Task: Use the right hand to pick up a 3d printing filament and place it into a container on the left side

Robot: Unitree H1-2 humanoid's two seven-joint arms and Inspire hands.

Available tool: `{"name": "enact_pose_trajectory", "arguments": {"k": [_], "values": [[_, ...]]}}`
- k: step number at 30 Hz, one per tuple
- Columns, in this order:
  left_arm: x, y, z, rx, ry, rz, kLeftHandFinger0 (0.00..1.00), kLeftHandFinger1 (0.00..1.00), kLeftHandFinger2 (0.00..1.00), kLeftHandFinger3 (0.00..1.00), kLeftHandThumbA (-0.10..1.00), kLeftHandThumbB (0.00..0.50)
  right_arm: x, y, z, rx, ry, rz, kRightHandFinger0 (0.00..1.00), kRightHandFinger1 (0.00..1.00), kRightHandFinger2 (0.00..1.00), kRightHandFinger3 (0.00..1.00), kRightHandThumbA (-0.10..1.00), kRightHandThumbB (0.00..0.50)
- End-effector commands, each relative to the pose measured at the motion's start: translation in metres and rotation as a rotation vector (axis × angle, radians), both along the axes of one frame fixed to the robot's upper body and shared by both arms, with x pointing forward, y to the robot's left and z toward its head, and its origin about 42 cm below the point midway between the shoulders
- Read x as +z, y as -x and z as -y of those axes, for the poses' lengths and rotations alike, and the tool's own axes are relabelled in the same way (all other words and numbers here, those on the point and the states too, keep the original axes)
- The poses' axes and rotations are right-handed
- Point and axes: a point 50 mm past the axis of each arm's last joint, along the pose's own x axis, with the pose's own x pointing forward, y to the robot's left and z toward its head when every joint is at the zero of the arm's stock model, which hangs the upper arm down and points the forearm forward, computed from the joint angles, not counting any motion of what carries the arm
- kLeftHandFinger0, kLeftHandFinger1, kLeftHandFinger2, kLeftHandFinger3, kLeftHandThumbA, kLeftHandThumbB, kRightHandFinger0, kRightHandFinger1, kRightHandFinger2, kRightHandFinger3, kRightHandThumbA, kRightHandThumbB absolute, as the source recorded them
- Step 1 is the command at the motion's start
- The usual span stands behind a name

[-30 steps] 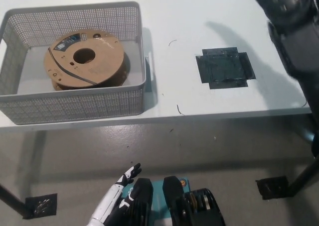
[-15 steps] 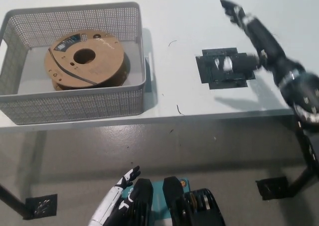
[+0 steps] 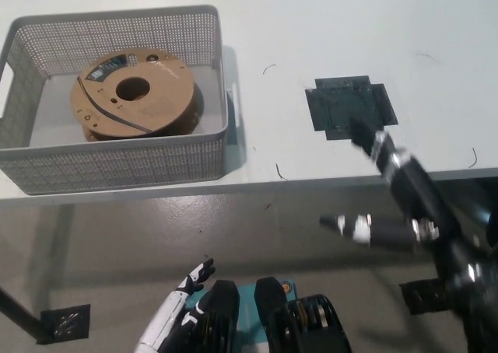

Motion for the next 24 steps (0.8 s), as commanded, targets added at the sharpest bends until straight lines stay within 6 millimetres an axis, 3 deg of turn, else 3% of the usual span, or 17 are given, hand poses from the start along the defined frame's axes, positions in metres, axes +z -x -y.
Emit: {"name": "enact_pose_trajectory", "arguments": {"k": [1,5,6,7,10,12,24], "values": [[0.011,-0.005,-0.003,0.027,0.107,0.090,1.00,1.00,1.00,1.00,1.00,0.275,0.009,0.049,0.002,0.018,-0.284,0.152,1.00,1.00,1.00,1.00,1.00,0.130],[0.007,0.005,-0.002,0.032,0.108,0.077,1.00,1.00,1.00,1.00,1.00,0.274,-0.029,0.048,0.004,-0.059,-0.208,0.060,1.00,1.00,1.00,1.00,1.00,0.102],[0.006,0.007,-0.001,0.033,0.109,0.074,1.00,1.00,1.00,1.00,1.00,0.272,-0.044,0.045,0.003,-0.075,-0.180,0.005,1.00,1.00,1.00,1.00,1.00,0.065],[0.005,0.008,-0.001,0.033,0.107,0.071,1.00,1.00,1.00,1.00,1.00,0.273,-0.054,0.045,0.003,-0.079,-0.170,-0.031,1.00,1.00,1.00,1.00,1.00,0.064],[0.008,0.002,-0.001,0.033,0.105,0.084,1.00,1.00,1.00,1.00,1.00,0.265,-0.076,0.037,0.002,-0.082,-0.133,-0.091,1.00,1.00,1.00,1.00,1.00,0.040],[0.008,0.002,-0.001,0.040,0.106,0.085,1.00,1.00,1.00,1.00,1.00,0.286,-0.093,0.033,0.002,-0.086,-0.105,-0.145,1.00,1.00,1.00,1.00,1.00,0.036],[0.013,-0.008,-0.004,0.027,0.099,0.099,1.00,1.00,1.00,1.00,1.00,0.269,-0.152,0.011,0.003,-0.067,0.021,-0.308,1.00,1.00,1.00,1.00,0.98,0.006]]}}
